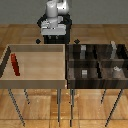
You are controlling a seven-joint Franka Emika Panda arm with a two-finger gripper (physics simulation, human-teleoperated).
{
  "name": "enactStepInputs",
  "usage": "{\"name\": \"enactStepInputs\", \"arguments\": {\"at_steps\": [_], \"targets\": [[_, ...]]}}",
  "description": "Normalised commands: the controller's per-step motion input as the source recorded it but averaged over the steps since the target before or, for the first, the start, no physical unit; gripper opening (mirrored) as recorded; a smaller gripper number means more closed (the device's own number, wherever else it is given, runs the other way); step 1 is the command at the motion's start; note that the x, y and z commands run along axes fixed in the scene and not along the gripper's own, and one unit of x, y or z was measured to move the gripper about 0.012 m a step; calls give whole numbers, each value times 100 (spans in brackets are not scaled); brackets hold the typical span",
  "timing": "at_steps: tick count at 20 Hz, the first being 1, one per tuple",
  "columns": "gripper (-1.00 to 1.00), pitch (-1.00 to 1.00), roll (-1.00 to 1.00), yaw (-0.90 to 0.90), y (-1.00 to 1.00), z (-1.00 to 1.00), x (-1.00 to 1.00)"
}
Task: Place the box of cereal into the appropriate compartment.
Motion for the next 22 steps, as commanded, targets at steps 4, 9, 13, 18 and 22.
{"name": "enactStepInputs", "arguments": {"at_steps": [4,9,13,18,22], "targets": [[100,0,0,0,0,0,0],[100,0,0,0,-80,0,0],[100,0,0,0,-100,0,0],[100,0,0,0,-100,0,0],[100,0,0,0,-100,0,0]]}}
